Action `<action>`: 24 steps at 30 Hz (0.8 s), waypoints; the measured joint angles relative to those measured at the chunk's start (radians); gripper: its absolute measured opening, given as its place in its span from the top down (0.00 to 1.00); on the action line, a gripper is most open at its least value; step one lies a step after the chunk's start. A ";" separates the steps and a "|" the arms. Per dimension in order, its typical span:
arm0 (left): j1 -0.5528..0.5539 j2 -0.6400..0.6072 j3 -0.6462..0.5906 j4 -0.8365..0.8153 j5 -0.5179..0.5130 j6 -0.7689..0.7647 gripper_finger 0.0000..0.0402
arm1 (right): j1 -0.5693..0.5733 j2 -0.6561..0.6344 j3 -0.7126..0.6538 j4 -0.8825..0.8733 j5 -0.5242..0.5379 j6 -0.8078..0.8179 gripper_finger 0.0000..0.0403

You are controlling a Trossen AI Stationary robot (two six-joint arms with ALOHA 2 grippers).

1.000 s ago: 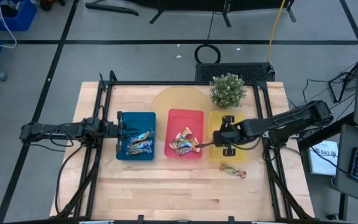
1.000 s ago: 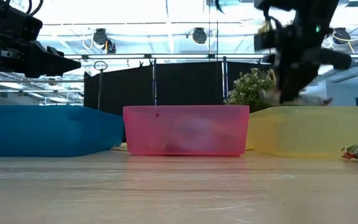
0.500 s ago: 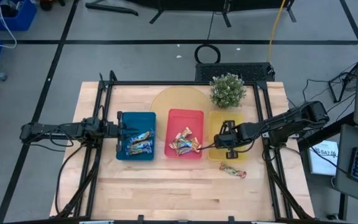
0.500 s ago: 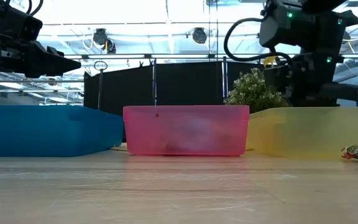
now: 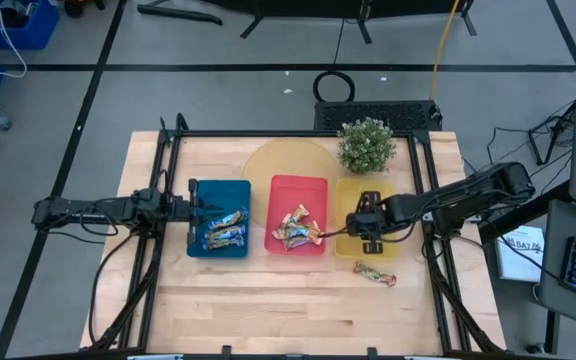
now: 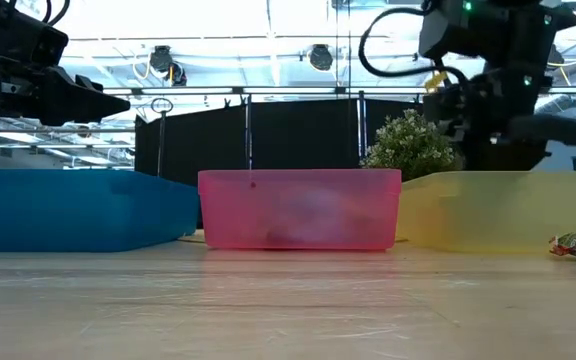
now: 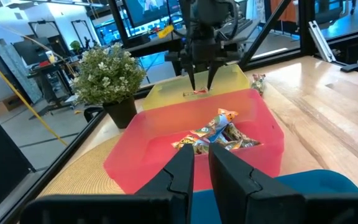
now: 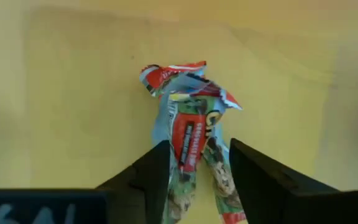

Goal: Pick and place Granola Bars by type
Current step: Put the red granola bar into the yellow bin

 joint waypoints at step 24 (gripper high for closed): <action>0.000 0.000 0.000 -0.001 0.000 -0.025 0.86 | 0.433 0.059 0.463 -0.295 0.002 0.522 0.98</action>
